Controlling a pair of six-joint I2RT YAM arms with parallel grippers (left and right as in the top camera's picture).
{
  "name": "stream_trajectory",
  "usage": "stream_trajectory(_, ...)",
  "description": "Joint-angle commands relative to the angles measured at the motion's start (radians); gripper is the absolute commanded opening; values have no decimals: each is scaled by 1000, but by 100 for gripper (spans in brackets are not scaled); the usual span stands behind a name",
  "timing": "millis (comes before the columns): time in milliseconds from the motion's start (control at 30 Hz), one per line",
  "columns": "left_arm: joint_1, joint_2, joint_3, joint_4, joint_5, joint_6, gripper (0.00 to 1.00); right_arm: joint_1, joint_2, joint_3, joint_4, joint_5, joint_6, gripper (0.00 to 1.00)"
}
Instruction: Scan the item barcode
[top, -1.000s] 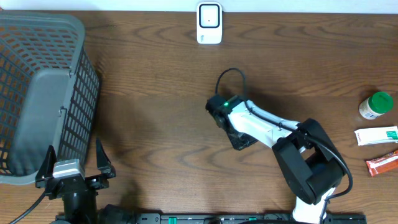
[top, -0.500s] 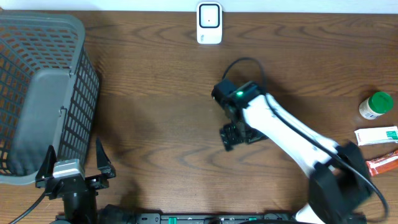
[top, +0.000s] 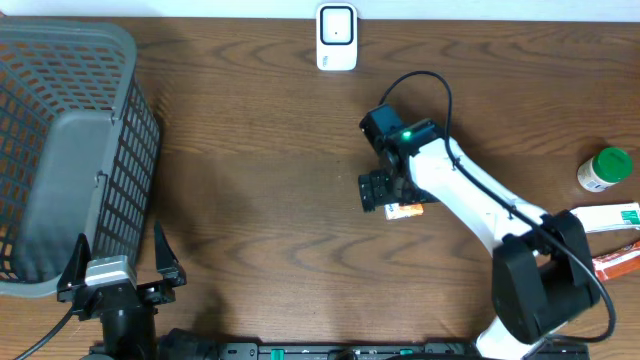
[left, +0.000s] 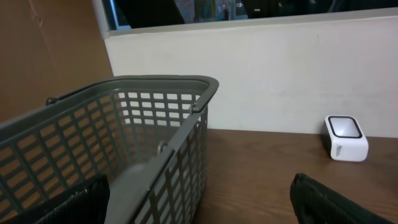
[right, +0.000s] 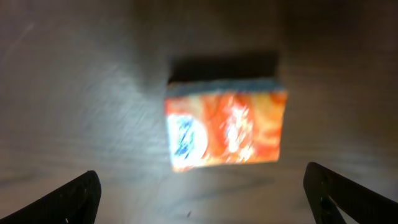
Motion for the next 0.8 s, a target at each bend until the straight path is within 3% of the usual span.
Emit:
stream_trajectory(0,-4,-8,-3,3,6,13,91,-29,2,-5,21,22,-68,99)
stream_trajectory(767,-4,-8,-3,2,6,13,91,-31,209,-37,59,-4,-62,99)
